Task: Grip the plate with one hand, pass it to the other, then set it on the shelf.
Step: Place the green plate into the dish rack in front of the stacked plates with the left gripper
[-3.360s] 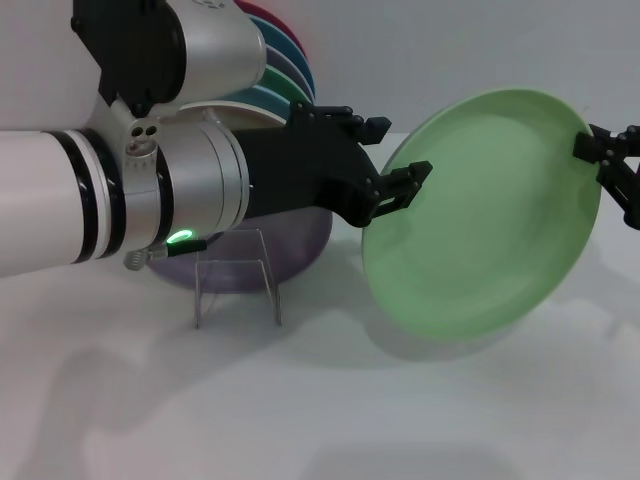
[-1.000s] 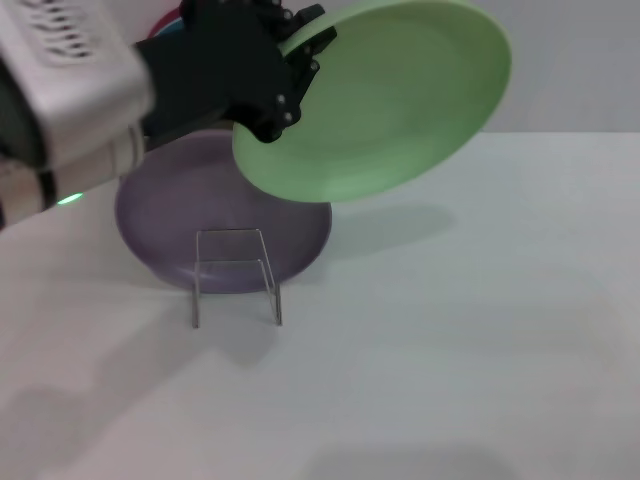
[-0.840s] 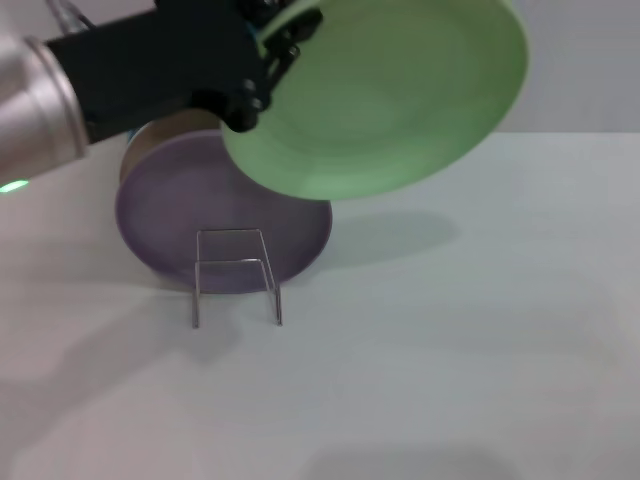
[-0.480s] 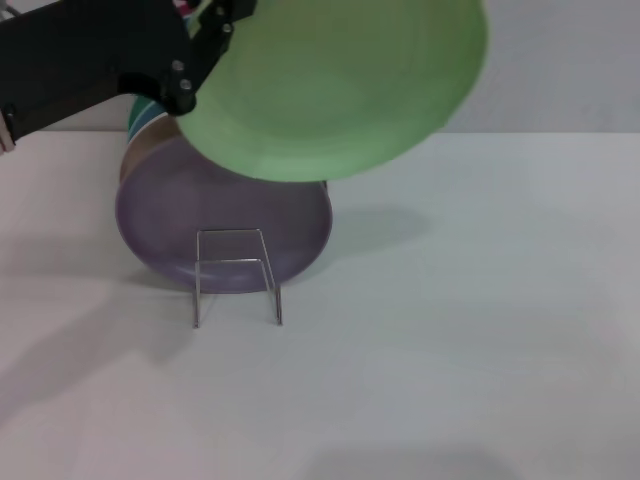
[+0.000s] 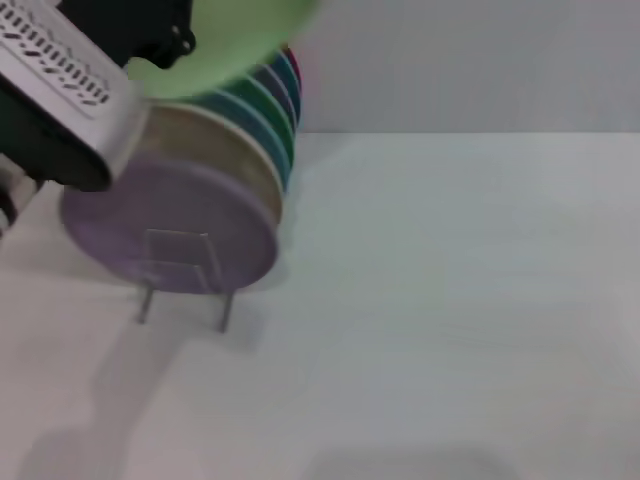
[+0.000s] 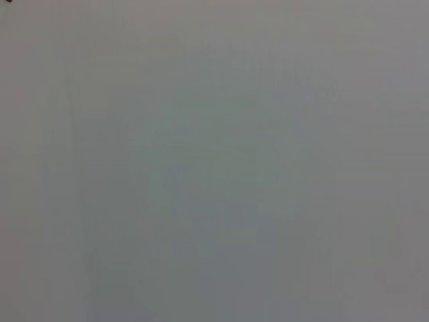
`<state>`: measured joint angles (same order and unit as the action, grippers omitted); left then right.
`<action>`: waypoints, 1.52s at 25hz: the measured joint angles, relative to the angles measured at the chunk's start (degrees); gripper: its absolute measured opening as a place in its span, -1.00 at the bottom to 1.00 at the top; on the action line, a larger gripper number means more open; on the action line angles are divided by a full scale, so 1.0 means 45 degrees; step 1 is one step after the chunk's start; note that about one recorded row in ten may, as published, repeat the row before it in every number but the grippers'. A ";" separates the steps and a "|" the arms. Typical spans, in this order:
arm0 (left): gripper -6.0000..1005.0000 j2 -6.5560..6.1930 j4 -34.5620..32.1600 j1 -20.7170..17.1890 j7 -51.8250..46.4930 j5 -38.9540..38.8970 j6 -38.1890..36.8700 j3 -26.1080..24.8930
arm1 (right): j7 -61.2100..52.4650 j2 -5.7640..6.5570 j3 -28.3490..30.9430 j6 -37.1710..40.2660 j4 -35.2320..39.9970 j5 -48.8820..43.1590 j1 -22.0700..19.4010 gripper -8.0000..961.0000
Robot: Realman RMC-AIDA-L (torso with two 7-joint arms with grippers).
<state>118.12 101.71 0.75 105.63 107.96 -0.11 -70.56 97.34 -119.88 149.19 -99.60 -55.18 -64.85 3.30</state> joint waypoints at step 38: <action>-0.82 -0.4277 -0.5598 0.1077 -2.2706 1.3369 -1.5549 0.3614 | -0.0010 -0.0001 0.0058 -0.0014 -0.0155 -0.0088 -0.0052 0.27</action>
<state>98.87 76.51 5.59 3.45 168.12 -70.08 -54.29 97.29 -119.88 149.45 -99.66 -55.88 -65.24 3.07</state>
